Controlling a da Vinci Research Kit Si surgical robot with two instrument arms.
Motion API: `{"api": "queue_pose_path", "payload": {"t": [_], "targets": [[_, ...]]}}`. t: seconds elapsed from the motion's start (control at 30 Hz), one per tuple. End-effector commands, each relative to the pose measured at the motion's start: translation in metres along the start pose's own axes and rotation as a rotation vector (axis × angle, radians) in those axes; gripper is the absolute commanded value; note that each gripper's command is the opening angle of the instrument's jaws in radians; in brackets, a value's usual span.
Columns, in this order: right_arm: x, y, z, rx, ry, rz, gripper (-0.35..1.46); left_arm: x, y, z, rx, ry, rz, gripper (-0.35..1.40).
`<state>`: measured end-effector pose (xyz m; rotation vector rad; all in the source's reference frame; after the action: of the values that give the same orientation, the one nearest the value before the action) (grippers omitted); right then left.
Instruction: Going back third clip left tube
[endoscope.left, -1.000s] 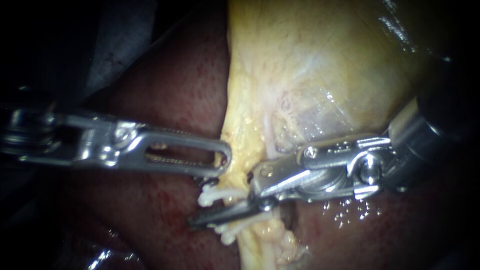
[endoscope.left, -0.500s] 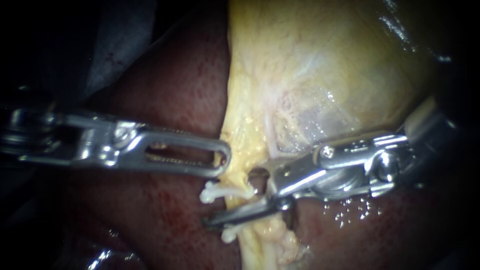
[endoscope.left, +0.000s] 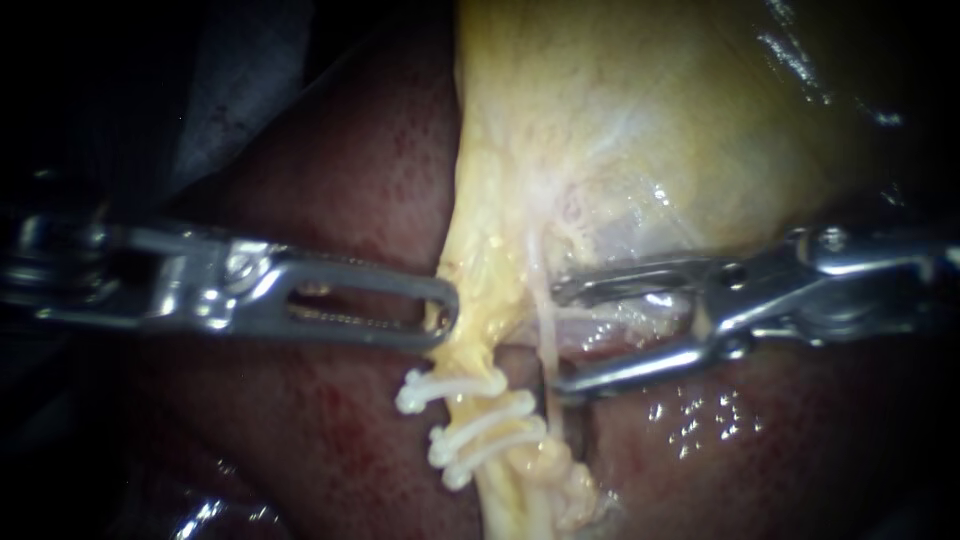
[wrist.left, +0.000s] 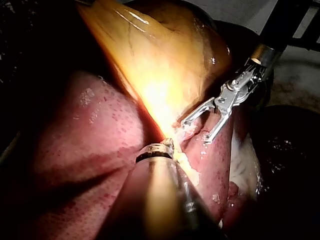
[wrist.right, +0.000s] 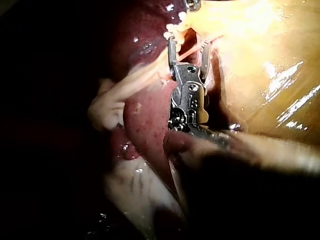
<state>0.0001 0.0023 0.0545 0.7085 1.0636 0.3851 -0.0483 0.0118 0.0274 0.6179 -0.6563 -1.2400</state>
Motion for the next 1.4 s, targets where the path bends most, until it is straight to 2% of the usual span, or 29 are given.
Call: {"api": "queue_pose_path", "payload": {"t": [0.03,0.33,0.47,0.7,0.83,1.0,1.03,1.23,1.4], "targets": [[0.0002,-0.0001,-0.0009,-0.001,0.001,-0.002,0.52,0.0000,0.0001,0.0001,0.001,0.000,0.000,-0.35],[0.0022,0.0000,-0.0072,-0.050,0.020,-0.025,0.52,-0.0001,0.0004,0.0001,0.001,0.001,0.001,-0.35],[0.0024,0.0000,-0.0083,-0.069,0.025,-0.023,0.53,-0.0001,0.0004,0.0002,0.001,0.000,0.001,-0.35],[0.0024,-0.0002,-0.0084,-0.068,0.025,-0.022,0.53,-0.0005,0.0009,0.0007,-0.001,-0.001,0.001,-0.35],[0.0024,-0.0004,-0.0084,-0.068,0.025,-0.022,0.53,-0.0009,0.0016,0.0018,-0.007,-0.006,0.001,-0.35],[0.0025,-0.0004,-0.0084,-0.068,0.025,-0.021,0.53,-0.0007,0.0019,0.0047,-0.021,-0.018,0.003,-0.35],[0.0025,-0.0005,-0.0084,-0.068,0.025,-0.021,0.53,-0.0005,0.0019,0.0052,-0.024,-0.024,0.003,-0.35],[0.0027,-0.0006,-0.0085,-0.068,0.025,-0.025,0.53,0.0008,0.0010,0.0082,-0.015,-0.006,0.010,-0.35],[0.0028,-0.0006,-0.0086,-0.067,0.025,-0.025,0.53,0.0008,-0.0001,0.0082,-0.013,-0.004,0.007,-0.35]]}}
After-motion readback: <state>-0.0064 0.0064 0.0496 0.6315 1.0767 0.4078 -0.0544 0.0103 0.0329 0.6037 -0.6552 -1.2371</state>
